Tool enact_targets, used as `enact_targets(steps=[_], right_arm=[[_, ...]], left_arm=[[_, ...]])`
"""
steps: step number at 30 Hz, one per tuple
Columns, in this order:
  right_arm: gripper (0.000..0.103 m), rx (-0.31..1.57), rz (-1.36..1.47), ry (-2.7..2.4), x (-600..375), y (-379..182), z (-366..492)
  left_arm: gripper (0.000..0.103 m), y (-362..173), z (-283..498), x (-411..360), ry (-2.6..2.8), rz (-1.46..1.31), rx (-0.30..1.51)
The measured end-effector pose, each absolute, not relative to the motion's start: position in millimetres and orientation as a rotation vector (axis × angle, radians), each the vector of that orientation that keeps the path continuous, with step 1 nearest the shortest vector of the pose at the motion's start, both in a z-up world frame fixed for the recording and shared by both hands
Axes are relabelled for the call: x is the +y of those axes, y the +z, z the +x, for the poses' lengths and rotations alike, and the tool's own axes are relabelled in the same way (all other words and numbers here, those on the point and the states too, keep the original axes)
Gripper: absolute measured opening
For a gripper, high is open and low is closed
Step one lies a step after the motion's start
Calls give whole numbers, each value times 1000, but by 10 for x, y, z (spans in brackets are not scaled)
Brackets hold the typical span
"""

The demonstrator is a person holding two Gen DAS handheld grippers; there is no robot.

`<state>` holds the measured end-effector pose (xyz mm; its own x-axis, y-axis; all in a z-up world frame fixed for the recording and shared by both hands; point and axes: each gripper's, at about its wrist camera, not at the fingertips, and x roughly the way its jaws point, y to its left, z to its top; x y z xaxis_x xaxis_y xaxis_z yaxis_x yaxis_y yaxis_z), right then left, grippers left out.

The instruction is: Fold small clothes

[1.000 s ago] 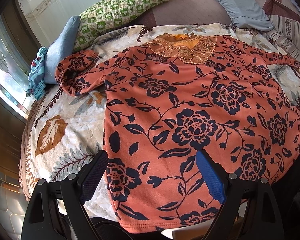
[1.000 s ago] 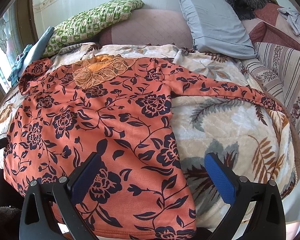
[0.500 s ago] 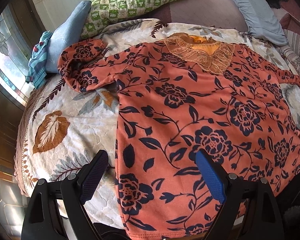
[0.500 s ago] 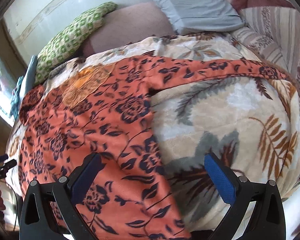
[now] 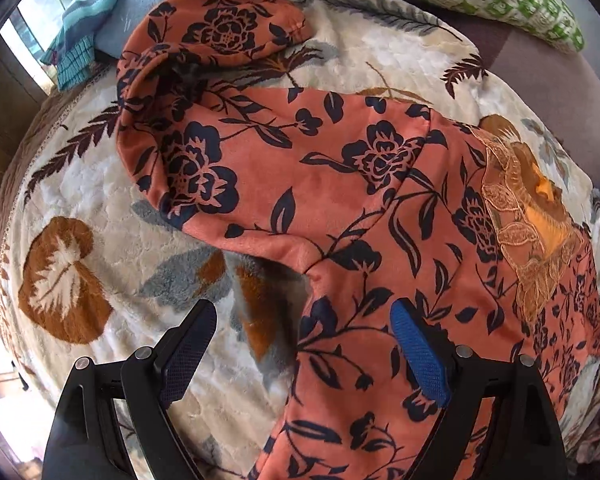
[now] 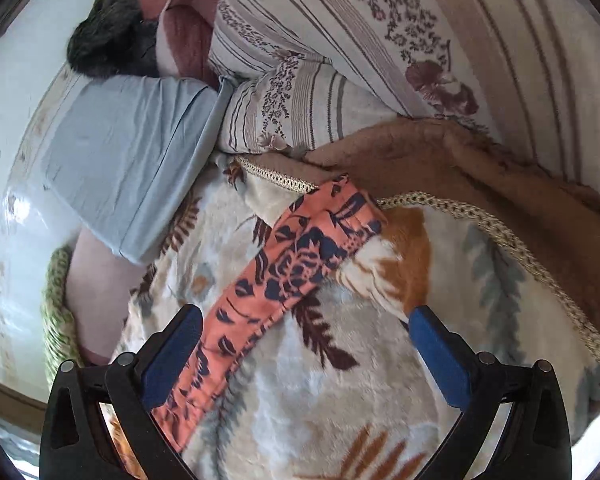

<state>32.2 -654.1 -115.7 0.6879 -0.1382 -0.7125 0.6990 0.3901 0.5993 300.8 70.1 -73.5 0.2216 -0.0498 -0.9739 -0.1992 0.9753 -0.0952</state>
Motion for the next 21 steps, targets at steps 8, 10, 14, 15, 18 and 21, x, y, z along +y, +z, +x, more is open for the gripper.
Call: enact_targets(steps=[8,10,14,15,18,21], right_arm=[[101,737,1106,-602,-6633,-1570,1002],[47,695,1081,-593,-6620,-1463,996],[9,484,987,-519,-6590,-1007,743],[8,473,928,-539,-6572,-945,701],[10,656,945,-602,-6721,-1298,747],[7,677,1042,-580,-6777,-1571,625]], left_arm=[[88,-1248,3433,341,146,-97,1378],[84,-1278,3466,285,115,-105,1379],[78,-1166,3456,148,75,-97,1325],[78,-1119,3461,88,60,-84,1309],[78,-1012,3484,-129,12,-79,1288],[78,-907,3482,-405,-54,-75,1265]])
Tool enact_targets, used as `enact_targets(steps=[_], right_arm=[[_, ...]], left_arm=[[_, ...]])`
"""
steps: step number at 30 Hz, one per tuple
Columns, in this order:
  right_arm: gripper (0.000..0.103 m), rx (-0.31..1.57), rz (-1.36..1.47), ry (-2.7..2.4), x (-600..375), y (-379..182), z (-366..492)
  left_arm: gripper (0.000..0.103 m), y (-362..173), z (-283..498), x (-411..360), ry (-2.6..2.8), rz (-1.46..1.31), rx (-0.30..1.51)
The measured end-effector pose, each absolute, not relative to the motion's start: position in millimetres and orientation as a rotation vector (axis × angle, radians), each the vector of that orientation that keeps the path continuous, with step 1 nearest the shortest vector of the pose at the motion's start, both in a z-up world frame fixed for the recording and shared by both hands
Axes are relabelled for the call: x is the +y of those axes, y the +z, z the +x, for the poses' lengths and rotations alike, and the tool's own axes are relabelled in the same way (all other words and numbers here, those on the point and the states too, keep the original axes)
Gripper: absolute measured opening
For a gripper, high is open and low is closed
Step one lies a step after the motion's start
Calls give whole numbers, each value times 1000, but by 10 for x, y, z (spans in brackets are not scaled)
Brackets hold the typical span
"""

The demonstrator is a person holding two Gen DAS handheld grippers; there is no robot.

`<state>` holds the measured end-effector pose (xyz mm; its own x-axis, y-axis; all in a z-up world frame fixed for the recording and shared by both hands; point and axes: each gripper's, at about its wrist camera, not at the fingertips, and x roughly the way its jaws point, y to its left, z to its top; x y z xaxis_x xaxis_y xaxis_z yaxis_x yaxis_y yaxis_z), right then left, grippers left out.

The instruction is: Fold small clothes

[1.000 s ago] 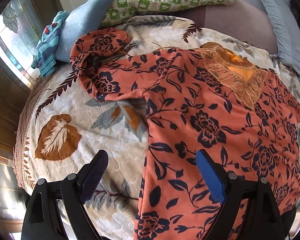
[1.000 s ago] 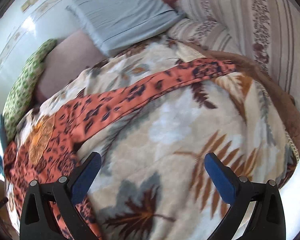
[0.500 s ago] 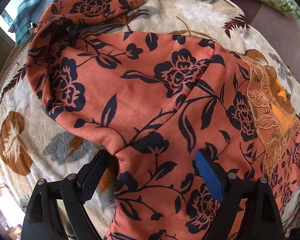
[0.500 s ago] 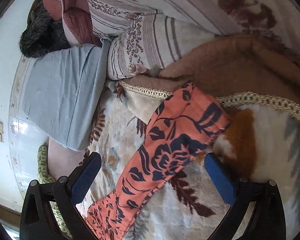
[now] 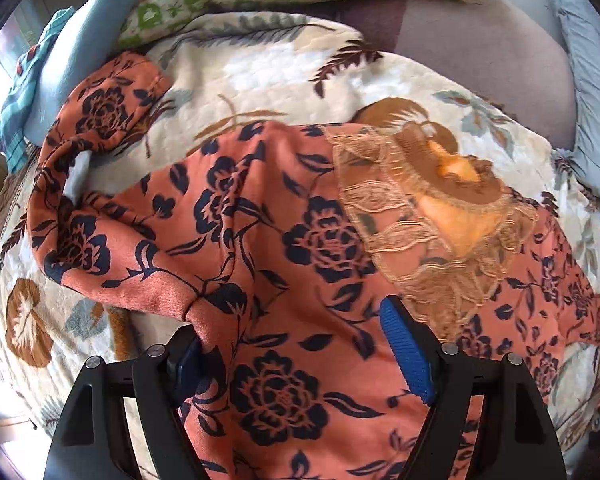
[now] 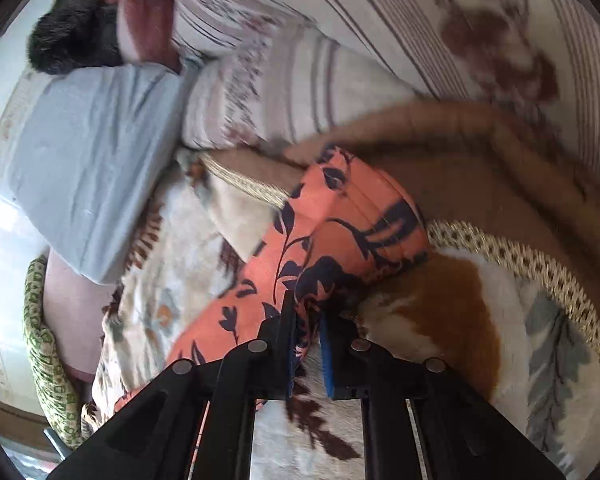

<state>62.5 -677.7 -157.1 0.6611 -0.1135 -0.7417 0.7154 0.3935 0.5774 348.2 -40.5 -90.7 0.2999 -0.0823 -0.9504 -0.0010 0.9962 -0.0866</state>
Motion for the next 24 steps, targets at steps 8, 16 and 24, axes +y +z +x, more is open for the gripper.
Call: enact_targets(steps=[8,16,24], right_arm=[[37,521,1094,-492,-6754,-1337,274],[47,558,1134,-521,-6835,-1472,513],[51,646,1058,-621,-6740,-1555,795]], left_arm=[[78,-659,3318,-1413,-246,-30,1236],[76,-489,3428,-1397,-46,66,1154],[66,-602,3534,513,146,-334,1210]])
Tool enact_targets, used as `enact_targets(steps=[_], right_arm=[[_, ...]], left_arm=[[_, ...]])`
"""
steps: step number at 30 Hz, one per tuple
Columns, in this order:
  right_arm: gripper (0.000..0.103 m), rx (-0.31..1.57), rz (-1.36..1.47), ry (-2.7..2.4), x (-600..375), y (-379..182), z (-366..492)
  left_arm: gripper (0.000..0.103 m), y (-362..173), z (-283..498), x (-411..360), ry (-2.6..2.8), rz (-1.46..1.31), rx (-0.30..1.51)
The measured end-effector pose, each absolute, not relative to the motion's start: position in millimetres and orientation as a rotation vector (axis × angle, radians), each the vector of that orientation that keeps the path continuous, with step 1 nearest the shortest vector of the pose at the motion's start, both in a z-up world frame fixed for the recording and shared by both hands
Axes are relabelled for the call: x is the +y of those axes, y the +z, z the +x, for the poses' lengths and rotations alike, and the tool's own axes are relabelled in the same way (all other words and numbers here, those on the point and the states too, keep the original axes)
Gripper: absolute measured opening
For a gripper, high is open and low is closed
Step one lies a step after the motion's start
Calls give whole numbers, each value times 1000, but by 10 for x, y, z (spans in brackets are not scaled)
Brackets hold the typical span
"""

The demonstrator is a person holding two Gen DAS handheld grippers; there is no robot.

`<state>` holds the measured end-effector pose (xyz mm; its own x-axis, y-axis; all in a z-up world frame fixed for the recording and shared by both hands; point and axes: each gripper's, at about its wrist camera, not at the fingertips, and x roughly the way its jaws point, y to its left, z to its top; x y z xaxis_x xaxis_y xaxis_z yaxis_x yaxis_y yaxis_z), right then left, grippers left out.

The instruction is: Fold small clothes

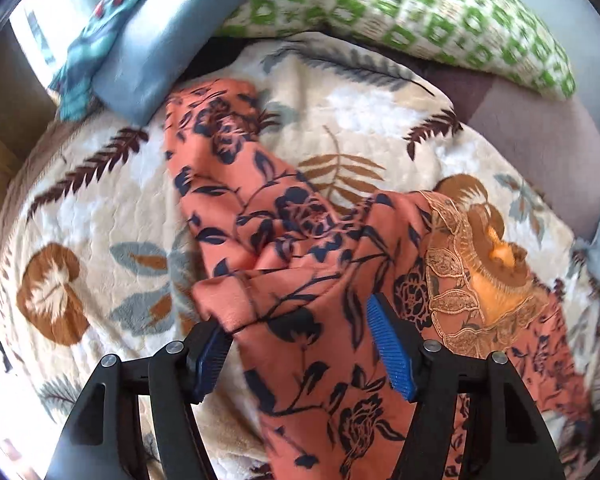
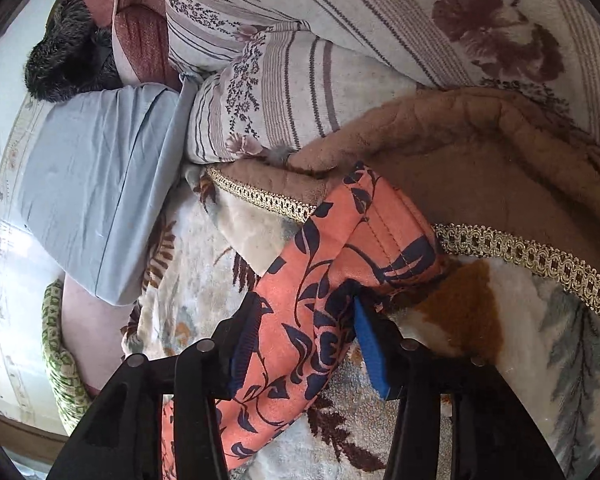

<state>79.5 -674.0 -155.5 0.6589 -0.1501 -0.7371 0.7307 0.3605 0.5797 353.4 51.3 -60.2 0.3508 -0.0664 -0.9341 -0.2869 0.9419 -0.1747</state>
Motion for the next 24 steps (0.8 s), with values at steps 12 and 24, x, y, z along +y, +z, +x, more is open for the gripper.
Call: enact_targets(steps=[12,24], right_arm=[[58,694,970,-757,-6611,-1540,955],[52,672,915,-835,-6565,-1493,976]], left_arm=[[73,-1484,3868,1633,126,-864,1243],[6,-1025,4326,2133,348,-672,1035]])
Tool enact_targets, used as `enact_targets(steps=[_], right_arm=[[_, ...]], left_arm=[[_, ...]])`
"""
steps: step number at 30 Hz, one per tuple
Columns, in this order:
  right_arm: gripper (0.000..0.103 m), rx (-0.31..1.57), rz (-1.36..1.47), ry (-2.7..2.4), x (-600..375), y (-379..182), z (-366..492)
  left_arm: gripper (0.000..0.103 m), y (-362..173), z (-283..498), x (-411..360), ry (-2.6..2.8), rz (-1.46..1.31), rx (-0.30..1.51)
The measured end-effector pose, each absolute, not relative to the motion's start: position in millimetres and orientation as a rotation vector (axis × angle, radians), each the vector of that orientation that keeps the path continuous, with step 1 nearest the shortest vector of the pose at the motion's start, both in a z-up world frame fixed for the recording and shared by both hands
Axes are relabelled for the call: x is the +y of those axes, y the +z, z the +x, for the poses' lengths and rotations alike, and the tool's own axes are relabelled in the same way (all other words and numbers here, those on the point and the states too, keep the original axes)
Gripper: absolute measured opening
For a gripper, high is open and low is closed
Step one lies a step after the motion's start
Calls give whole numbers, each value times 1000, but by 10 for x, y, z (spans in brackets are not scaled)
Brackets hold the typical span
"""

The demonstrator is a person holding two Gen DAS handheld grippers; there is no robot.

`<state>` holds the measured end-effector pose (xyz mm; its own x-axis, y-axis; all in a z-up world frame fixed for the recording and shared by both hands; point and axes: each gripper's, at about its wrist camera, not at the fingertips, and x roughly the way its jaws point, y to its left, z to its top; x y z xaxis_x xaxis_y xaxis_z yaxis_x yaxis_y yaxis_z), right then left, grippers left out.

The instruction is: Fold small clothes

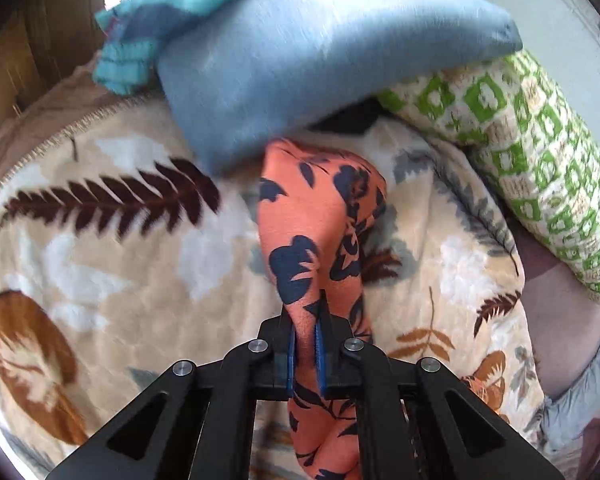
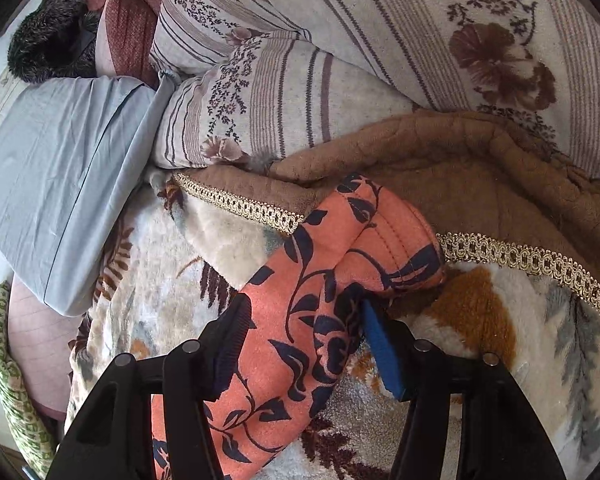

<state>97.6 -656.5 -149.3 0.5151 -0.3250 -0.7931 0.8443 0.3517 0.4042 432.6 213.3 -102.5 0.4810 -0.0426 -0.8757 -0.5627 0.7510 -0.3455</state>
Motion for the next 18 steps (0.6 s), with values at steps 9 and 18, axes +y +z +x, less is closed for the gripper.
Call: enact_targets(steps=[9,18], right_arm=[[26,664,944,-824,-6615,-1499,905],[50,653,978,-713,-6163,-1259,441]], left_arm=[[11,-912,3974,3366,926,-418,1057],[39,-1011,3022,3240,384,-761,1166]])
